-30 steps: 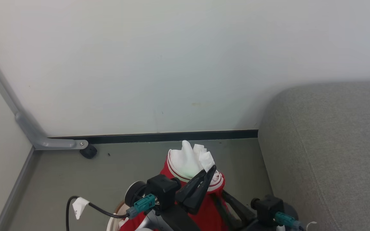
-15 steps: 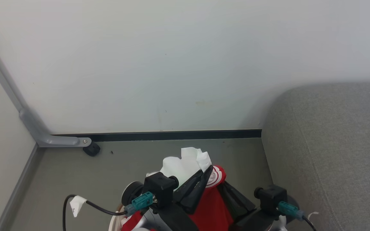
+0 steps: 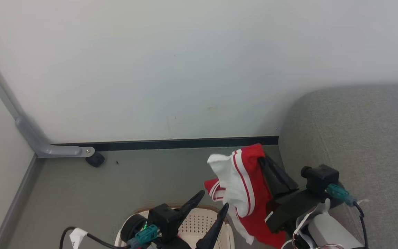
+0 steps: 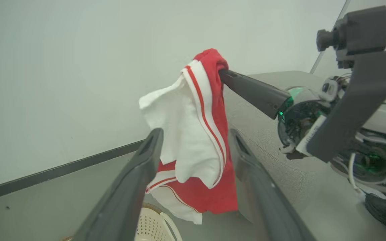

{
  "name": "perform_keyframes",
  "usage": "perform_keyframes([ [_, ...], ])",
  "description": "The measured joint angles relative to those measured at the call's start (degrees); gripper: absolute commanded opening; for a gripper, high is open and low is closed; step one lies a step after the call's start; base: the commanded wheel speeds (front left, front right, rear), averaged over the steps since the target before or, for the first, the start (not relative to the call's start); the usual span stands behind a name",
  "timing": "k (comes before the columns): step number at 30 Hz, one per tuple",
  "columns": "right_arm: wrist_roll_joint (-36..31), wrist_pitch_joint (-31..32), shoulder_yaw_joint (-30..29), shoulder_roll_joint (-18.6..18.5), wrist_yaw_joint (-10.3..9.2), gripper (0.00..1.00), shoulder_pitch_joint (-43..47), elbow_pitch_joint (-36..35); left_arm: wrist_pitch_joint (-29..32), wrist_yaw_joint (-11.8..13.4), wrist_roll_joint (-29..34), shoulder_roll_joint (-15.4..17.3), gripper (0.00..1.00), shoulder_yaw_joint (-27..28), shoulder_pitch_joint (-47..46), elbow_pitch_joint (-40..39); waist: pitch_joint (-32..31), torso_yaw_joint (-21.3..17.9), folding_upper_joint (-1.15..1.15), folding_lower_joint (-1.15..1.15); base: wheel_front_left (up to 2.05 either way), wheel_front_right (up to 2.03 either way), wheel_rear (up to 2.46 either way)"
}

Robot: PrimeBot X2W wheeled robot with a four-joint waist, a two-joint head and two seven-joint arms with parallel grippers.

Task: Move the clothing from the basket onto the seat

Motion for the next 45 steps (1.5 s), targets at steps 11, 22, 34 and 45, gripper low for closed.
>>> perform_keyframes([
  [11, 0.34, -0.65, -3.77, -2.3, -0.58, 0.0, -3.16, 0.77, 0.13, 0.03, 2.26, 1.31, 1.0, -1.87, 2.07, -1.98, 1.05, -2.52, 0.0, 0.0, 0.0, 0.0, 0.0],
  [22, 0.42, -0.89, -8.03, -5.38, -2.6, 0.0, -4.16, -1.44, 0.1, 1.02, 3.54, 2.01, 1.0, -1.96, 2.96, -4.02, 3.46, -6.81, 0.0, 0.0, 0.0, 0.0, 0.0],
  [34, 2.55, -1.32, -15.3, -9.79, -4.63, 0.0, -6.1, -1.64, 0.1, 1.52, 5.61, 2.37, 1.0, -1.74, 1.23, -7.01, 8.09, -13.64, 0.0, 0.0, 0.0, 0.0, 0.0],
  [45, 4.83, -1.34, -20.41, -13.6, -5.04, 0.0, -16.23, 3.28, 1.22, 2.0, 8.75, 2.88, 1.0, -1.99, -3.63, -7.56, 14.05, -17.56, 0.0, 0.01, 0.0, 0.0, 0.0],
])
